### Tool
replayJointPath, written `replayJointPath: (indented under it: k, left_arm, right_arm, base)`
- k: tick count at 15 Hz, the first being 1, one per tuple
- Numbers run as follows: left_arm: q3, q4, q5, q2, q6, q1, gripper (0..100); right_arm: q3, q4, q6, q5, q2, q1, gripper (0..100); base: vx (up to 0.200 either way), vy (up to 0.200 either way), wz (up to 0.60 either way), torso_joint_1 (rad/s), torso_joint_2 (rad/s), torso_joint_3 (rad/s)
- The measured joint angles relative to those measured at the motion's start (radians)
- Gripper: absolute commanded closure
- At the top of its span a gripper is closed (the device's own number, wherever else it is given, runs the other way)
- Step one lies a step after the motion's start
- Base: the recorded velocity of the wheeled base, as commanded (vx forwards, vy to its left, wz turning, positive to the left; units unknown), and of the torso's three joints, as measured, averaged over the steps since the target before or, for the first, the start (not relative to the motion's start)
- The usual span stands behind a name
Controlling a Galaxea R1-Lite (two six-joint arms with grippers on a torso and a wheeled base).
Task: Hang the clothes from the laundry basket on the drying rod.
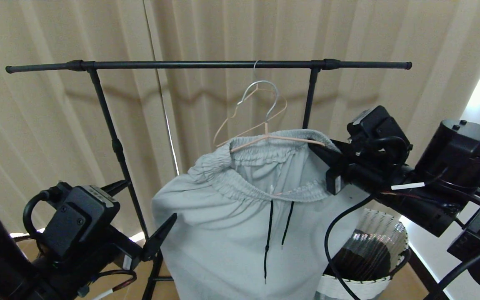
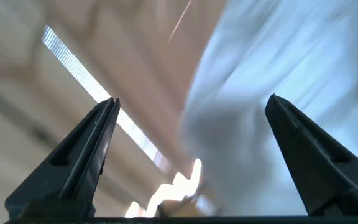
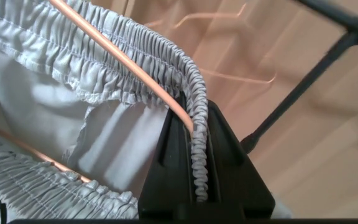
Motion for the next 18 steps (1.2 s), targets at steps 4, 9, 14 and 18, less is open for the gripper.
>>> replayJointPath:
  k: [4, 9, 14, 18]
  left_arm:
    - [0.088, -0.001, -0.024, 0.031, -0.041, 0.055, 0]
    - [0.059, -0.003, -0.026, 0.103, -0.198, 0.063, 100]
    - [0.061, -0.003, -0.025, 0.131, -0.186, 0.060, 100]
    - [0.095, -0.003, -0.019, 0.159, -0.170, 0.094, 100]
  right_arm:
    - [0.008, 0.001, 0.017, 0.000, -0.039, -0.002, 100]
    - [0.044, 0.001, 0.019, 0.007, -0.075, 0.001, 100]
    - [0.040, 0.001, 0.019, 0.003, -0.096, -0.002, 100]
    - [0.019, 0.010, 0.018, -0.001, -0.102, -0.026, 100]
  base:
    - [0.000, 0.000, 0.00, 0.000, 0.00, 0.000]
    - [0.000, 0.000, 0.00, 0.000, 0.00, 0.000]
    - [0.000, 0.000, 0.00, 0.000, 0.00, 0.000]
    - [0.000, 0.000, 0.00, 0.000, 0.00, 0.000]
